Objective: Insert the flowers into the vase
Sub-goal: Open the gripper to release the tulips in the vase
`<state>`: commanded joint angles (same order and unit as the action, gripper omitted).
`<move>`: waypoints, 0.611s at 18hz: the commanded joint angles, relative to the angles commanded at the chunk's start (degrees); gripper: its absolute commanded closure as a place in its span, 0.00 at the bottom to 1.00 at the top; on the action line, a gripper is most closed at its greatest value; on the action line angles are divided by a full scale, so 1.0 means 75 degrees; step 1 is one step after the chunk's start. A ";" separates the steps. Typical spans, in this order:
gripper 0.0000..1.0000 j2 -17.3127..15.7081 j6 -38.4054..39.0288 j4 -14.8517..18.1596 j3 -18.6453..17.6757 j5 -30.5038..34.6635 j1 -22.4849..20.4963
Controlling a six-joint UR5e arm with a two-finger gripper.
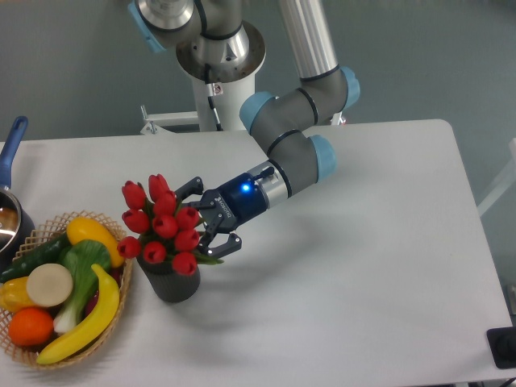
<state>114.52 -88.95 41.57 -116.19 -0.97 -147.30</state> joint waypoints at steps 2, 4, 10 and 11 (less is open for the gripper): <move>0.00 -0.0023 -0.0023 0.0000 -0.0058 0.0035 0.0012; 0.00 -0.0058 -0.0245 0.0012 -0.0105 0.0094 -0.0035; 0.00 -0.0490 -0.0200 0.0023 -0.0152 0.1075 -0.0070; 0.00 -0.0643 -0.0164 0.0023 -0.0222 0.1322 -0.0082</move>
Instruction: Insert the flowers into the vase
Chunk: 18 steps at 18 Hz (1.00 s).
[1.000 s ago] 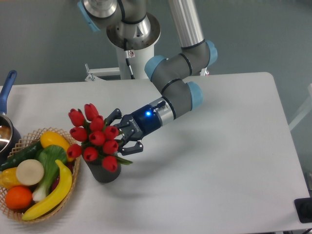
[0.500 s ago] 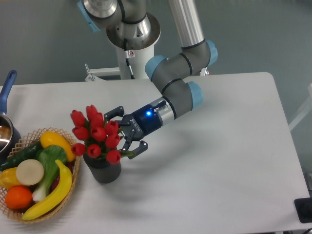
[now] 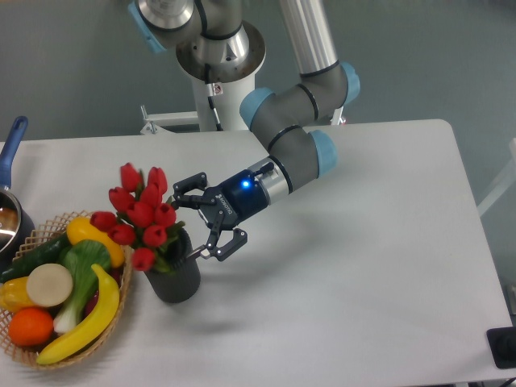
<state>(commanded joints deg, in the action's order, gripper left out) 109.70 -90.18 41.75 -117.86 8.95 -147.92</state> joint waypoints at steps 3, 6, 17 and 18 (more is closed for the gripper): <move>0.00 -0.0363 0.0036 0.0023 -0.0129 0.0271 -0.0070; 0.00 -0.1088 0.0035 0.0035 -0.0410 0.1567 -0.0280; 0.00 -0.3447 0.1006 0.0152 0.0418 0.5237 -0.1395; 0.00 -0.3435 0.1159 0.0245 0.0688 0.5647 -0.1371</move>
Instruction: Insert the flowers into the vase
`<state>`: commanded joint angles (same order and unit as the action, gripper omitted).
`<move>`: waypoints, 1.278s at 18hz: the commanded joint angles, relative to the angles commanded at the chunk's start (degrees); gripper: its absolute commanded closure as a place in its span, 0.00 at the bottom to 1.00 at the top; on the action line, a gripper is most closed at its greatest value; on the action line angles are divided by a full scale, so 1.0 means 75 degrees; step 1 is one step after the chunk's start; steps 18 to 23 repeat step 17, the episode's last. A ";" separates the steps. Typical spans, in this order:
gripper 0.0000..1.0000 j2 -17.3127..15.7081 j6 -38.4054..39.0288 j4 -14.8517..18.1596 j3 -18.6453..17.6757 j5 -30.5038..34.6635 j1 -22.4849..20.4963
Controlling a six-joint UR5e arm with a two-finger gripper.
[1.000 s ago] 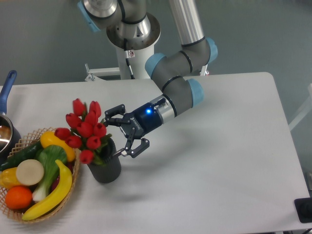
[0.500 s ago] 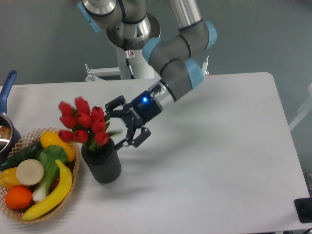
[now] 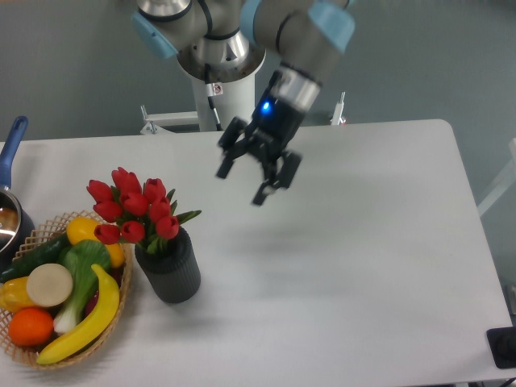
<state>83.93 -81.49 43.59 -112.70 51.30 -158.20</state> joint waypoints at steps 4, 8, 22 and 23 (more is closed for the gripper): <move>0.00 -0.0035 -0.0033 0.0608 0.0774 0.1595 0.0082; 0.00 -0.0070 -0.1130 0.2281 0.1279 0.1890 0.0012; 0.00 -0.0164 -0.2893 0.3786 0.1679 0.2442 -0.0398; 0.00 -0.0164 -0.2893 0.3786 0.1679 0.2442 -0.0398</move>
